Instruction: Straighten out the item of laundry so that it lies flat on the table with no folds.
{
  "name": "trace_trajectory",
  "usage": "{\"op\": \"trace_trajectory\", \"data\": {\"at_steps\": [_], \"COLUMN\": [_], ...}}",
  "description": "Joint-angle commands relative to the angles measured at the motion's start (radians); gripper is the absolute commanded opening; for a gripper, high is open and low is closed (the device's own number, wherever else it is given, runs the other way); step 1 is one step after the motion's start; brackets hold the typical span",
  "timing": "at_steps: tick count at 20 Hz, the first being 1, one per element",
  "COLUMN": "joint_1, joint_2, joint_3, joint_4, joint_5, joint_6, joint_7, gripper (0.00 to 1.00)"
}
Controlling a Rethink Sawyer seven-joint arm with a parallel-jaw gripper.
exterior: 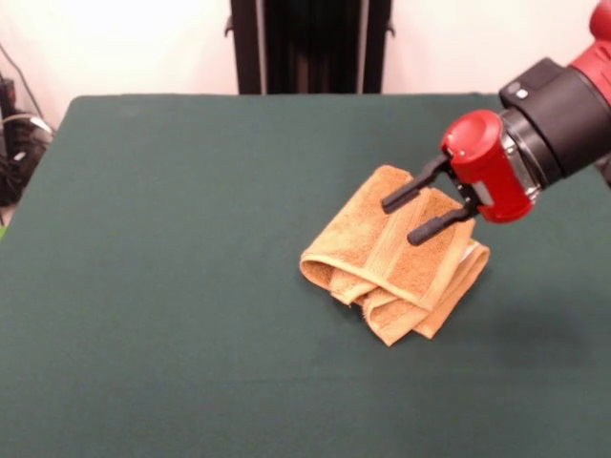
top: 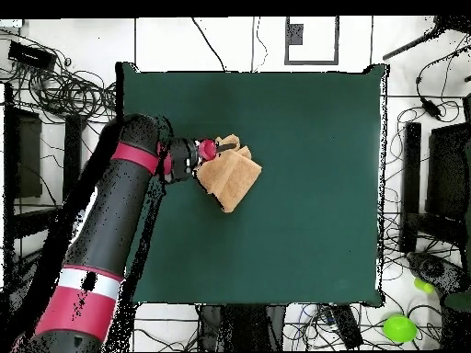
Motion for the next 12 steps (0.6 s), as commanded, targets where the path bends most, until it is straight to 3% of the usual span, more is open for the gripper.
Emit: {"op": "trace_trajectory", "data": {"at_steps": [1,12], "joint_1": [0.019,0.002], "joint_2": [0.002,0.05], "joint_3": [0.115,0.155], "joint_4": [0.086,0.019], "joint_5": [0.033,0.098], "joint_6": [-0.069,-0.021], "joint_7": [0.224,0.25], "gripper": [1.0,1.0]}}
